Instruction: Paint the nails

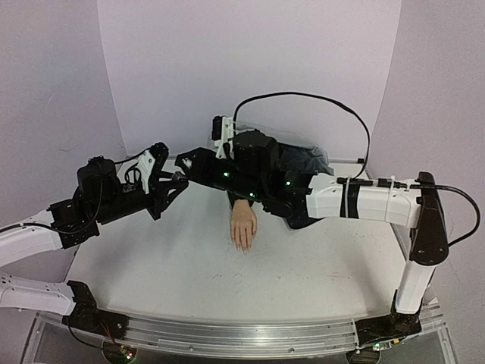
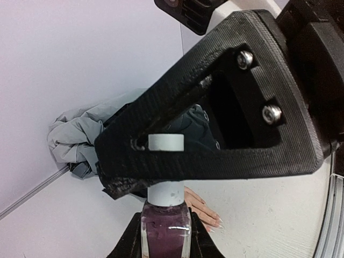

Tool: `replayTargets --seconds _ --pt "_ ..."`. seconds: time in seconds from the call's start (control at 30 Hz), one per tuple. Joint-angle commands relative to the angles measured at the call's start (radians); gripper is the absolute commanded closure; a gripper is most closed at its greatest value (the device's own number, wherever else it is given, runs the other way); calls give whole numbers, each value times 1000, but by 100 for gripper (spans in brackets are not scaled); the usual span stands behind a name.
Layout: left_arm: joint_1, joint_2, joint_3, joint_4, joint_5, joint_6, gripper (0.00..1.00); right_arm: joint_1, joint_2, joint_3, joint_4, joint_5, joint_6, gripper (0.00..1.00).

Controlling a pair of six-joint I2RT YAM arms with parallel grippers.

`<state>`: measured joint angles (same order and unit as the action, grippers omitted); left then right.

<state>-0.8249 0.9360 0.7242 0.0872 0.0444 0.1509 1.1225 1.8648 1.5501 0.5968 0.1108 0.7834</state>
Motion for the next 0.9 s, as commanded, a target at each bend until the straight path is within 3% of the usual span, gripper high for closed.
replayTargets --seconds 0.0,0.2,0.37,0.47,0.63,0.73,0.87 --pt "-2 -20 24 52 -9 9 100 -1 20 65 43 22 7 77" --pt "-2 -17 26 51 26 -6 100 -1 10 18 132 -37 3 100" --pt "-2 -13 26 52 132 -45 100 -17 -51 -95 267 -114 -82 100" --pt "-2 -7 33 53 182 -76 100 -65 -93 -200 465 -383 -187 100" --pt "-2 -6 33 55 330 -75 100 -125 -100 -350 953 -1081 -187 100" --pt "-2 -4 29 60 437 -62 100 -132 -61 -325 1019 -1244 -94 100" --pt "-2 2 22 65 456 -47 100 -148 -70 -377 1024 -1237 -101 100"
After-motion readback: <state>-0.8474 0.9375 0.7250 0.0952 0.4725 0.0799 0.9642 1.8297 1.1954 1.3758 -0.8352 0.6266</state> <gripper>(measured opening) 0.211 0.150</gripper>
